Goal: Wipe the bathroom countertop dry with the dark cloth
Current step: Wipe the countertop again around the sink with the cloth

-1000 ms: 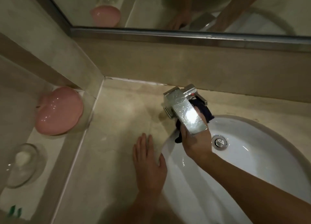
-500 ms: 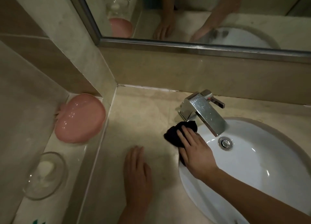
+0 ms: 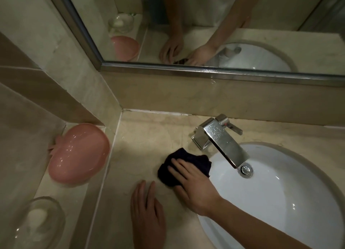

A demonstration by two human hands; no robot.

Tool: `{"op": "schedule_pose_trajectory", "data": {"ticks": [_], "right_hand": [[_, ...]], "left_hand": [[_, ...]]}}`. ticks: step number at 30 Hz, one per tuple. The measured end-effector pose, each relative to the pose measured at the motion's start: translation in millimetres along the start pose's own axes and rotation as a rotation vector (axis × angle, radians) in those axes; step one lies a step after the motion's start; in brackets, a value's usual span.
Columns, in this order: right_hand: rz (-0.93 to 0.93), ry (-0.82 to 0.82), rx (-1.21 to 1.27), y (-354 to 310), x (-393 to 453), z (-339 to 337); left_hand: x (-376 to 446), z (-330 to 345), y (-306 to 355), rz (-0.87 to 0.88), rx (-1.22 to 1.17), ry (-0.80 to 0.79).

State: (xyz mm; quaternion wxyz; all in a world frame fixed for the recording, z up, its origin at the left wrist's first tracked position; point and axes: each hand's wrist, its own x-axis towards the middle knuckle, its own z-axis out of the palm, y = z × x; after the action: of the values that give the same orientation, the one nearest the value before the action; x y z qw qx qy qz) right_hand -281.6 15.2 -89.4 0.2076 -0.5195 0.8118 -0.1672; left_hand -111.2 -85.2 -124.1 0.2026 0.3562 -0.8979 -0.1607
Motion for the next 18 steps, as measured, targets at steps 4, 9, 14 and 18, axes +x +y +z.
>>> {"op": "schedule_pose_trajectory", "data": {"ticks": [4, 9, 14, 18], "right_hand": [[-0.108, -0.101, -0.057, 11, 50, -17], [-0.158, -0.007, -0.131, 35, 100, -32], [0.131, 0.178, -0.082, 20, 115, -19], [0.227, 0.238, -0.026, -5, 103, -6]], "left_hand": [[1, 6, -2, 0.021, 0.008, 0.047], [1, 10, -2, 0.024, 0.013, 0.077], [2, 9, -4, 0.024, 0.020, 0.070], [1, 8, -2, 0.020, 0.002, 0.074]]}}
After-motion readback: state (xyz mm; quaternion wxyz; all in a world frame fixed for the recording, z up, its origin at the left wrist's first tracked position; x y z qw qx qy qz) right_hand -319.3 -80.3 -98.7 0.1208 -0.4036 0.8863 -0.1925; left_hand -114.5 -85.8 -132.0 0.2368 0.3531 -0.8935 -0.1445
